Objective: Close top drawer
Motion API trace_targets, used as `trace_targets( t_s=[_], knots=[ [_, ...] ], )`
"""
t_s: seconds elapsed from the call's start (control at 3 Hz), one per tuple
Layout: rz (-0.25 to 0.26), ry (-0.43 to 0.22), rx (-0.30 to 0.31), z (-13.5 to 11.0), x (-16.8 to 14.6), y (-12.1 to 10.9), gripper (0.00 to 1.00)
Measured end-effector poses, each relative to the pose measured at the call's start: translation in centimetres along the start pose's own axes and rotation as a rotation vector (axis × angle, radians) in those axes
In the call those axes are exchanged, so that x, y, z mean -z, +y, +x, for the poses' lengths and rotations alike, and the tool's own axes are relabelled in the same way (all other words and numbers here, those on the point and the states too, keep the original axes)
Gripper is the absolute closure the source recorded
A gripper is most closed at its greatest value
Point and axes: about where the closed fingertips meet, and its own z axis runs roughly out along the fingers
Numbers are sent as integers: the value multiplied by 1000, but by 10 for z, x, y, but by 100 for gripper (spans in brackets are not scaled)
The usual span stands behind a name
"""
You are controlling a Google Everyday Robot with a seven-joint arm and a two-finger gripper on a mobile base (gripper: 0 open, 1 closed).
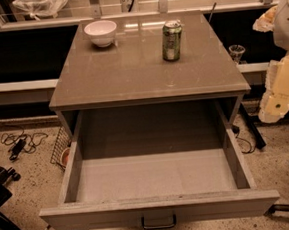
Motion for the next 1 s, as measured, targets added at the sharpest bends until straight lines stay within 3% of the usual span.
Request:
trace_targets(
  t_s=[0.33, 1.0],
  knots=[
    [0, 0, 0, 0, 0, 0, 0],
    [29, -96, -34, 41, -42, 54, 48]
  ],
)
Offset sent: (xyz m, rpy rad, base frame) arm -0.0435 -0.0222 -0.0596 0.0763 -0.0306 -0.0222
